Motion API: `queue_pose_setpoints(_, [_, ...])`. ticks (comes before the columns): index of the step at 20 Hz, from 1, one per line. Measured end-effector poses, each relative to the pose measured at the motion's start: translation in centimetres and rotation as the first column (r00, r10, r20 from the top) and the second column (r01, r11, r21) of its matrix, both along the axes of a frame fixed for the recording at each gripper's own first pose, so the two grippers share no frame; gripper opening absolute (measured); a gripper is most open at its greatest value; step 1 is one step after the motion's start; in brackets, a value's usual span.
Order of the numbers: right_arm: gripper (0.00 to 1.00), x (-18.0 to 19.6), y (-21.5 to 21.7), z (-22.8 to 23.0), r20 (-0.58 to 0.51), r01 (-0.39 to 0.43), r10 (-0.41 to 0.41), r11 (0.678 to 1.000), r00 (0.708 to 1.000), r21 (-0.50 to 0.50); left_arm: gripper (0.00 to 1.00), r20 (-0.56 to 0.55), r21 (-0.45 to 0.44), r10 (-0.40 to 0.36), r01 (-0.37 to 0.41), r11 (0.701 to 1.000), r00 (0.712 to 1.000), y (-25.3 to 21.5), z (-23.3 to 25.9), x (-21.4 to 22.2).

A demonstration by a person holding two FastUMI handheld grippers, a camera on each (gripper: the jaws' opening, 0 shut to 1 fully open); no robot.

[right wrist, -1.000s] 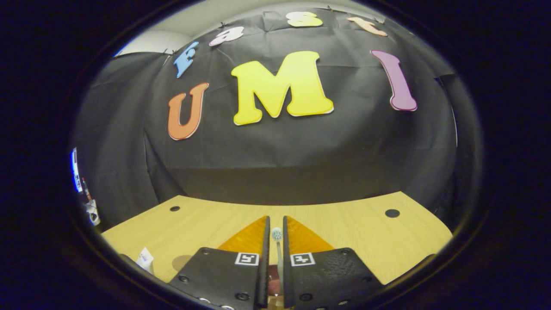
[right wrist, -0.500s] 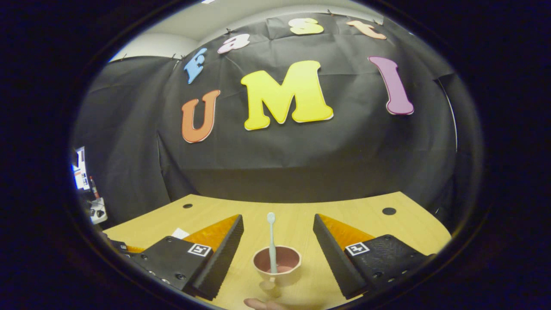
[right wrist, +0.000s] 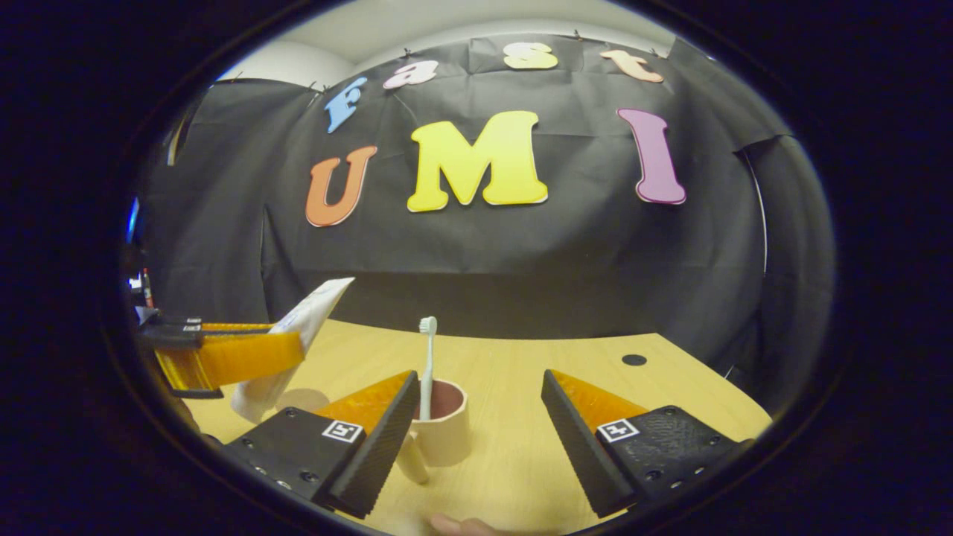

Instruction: Put the toothbrush and toothpaste on the desktop into the cup, then pick up the cup and place it on the coaster on the desktop.

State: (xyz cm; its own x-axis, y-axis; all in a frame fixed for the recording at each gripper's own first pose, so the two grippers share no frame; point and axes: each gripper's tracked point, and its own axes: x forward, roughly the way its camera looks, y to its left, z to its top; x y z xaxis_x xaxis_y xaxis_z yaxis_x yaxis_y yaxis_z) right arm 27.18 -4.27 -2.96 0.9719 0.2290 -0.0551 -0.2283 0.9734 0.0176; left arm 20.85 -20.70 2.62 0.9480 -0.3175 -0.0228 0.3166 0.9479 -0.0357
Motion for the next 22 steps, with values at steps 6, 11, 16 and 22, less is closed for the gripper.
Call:
queue_pose_setpoints(6, [0.97,-0.8,-2.0,-0.6,0.034,0.05,-0.05,0.999,0.998,-0.008,0.29,0.071,0.006,-0.051,0.051,0.999,0.996,-4.2,2.5,3.1])
queue_pose_setpoints(11, [0.97,-0.6,-3.0,-0.2,0.018,0.078,-0.079,0.995,0.997,0.065,0.29,0.039,0.004,-0.093,0.093,0.996,0.995,-6.0,1.1,5.4])
queue_pose_setpoints(16, [0.97,-0.2,-3.3,-0.2,0.007,0.091,-0.091,0.993,0.996,0.074,0.34,0.001,0.019,-0.062,0.062,0.998,0.998,-5.5,-0.5,6.3])
queue_pose_setpoints(22, [0.97,-0.4,-3.2,0.0,0.011,0.084,-0.085,0.994,0.996,0.071,0.37,0.032,0.025,-0.067,0.066,0.998,0.997,-5.6,0.5,6.4])
